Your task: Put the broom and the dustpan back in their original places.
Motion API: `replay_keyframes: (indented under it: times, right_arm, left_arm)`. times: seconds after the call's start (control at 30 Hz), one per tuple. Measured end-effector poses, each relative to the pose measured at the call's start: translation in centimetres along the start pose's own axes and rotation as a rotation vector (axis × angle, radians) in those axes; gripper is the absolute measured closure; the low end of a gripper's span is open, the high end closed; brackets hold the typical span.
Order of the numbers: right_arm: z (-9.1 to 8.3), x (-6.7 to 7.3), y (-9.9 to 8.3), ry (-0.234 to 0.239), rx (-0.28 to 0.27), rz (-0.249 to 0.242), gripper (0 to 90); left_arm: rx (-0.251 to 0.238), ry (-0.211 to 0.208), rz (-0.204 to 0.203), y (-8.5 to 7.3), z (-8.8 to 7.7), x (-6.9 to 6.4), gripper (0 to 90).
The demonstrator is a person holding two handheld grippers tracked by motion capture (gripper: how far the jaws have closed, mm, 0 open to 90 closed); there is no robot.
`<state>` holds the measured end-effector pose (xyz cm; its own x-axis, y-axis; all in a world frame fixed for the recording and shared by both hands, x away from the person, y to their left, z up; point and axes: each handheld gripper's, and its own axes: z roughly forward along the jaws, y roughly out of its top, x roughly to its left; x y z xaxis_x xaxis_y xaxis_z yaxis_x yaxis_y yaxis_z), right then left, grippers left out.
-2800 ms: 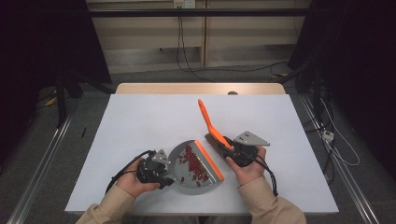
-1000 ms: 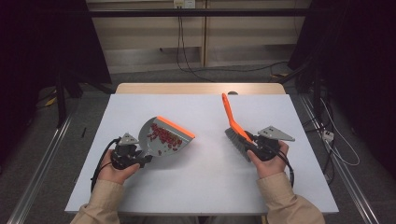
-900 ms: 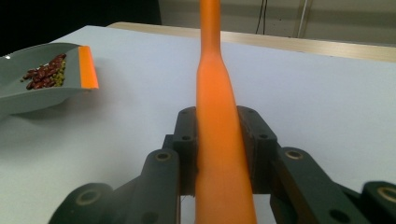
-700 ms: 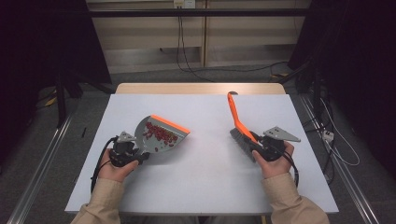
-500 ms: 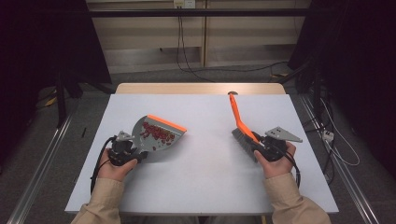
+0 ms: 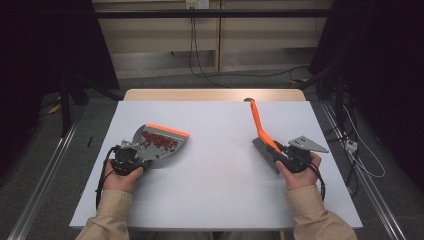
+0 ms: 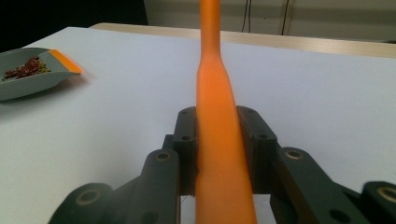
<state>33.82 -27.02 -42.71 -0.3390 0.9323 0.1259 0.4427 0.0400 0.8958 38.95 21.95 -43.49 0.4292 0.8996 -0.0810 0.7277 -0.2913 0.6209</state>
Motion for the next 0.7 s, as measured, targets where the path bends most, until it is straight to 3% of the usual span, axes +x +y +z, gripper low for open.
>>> replay_keyframes:
  times: [0.4, 0.6, 0.7]
  right_arm:
    - [-0.7, -2.0, -0.4, -0.059, 0.006, 0.015, 71.1]
    - [-1.1, -3.6, -0.5, -0.128, 0.006, -0.002, 71.1]
    - [-1.2, -4.3, -0.7, -0.177, 0.015, -0.022, 71.1]
  left_arm:
    - [-0.015, 0.061, -0.058, 0.0, 0.7, 0.8, 63.1]
    - [-0.019, 0.065, -0.055, 0.0, 0.8, 0.5, 62.7]
    - [-0.027, 0.044, -0.063, -0.1, 0.7, 0.3, 61.6]
